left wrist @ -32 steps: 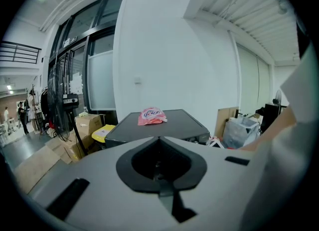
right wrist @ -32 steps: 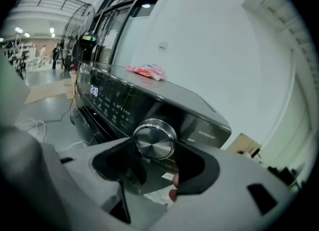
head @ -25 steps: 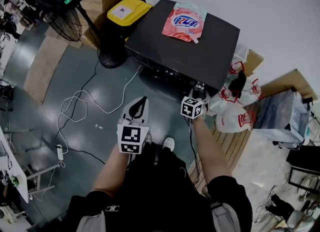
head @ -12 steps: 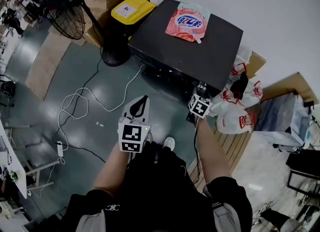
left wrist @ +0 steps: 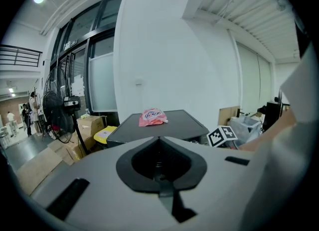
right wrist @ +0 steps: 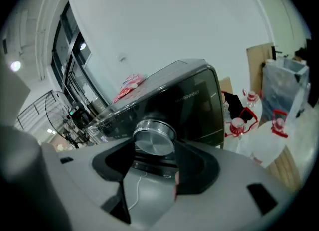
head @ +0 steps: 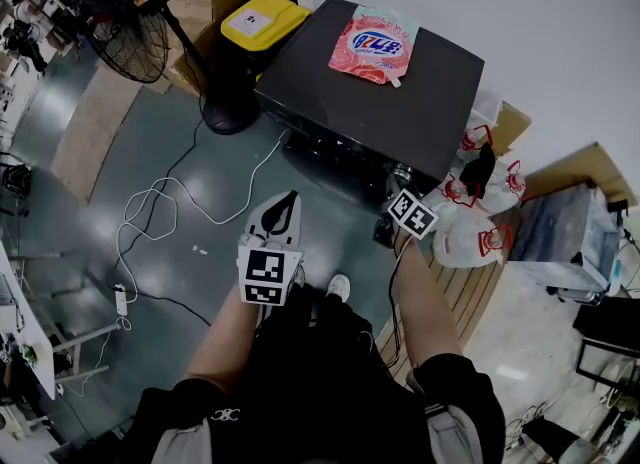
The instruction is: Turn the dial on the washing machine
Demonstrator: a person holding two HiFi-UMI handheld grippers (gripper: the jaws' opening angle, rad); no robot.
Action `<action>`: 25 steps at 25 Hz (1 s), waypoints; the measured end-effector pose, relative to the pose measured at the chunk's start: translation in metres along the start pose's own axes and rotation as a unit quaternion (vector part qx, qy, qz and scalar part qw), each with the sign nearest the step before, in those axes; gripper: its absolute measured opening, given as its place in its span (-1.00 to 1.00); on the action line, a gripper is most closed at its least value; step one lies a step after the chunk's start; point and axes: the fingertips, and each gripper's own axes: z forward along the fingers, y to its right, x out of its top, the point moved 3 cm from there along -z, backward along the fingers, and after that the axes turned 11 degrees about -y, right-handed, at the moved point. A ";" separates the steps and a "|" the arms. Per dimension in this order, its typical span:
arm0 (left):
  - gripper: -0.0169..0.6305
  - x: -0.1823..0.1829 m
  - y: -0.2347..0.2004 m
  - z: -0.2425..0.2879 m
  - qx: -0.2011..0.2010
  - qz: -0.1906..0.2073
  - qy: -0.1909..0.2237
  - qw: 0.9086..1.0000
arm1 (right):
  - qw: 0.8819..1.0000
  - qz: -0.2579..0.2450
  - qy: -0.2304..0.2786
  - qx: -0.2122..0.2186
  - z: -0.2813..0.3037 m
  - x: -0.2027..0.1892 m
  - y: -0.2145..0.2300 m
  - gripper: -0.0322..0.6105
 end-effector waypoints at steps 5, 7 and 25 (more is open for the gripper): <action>-0.96 0.002 0.001 0.002 -0.003 0.002 0.000 1.000 | 0.997 0.056 0.000 0.051 0.000 0.000 0.001 -0.12; -0.96 0.003 0.001 0.002 -0.003 0.005 0.000 1.000 | 0.995 0.077 0.003 0.068 0.000 0.000 0.003 -0.12; -0.96 0.038 0.001 0.004 -0.037 0.004 0.052 0.998 | 0.965 -0.170 0.201 -0.015 -0.132 0.057 -0.098 -0.89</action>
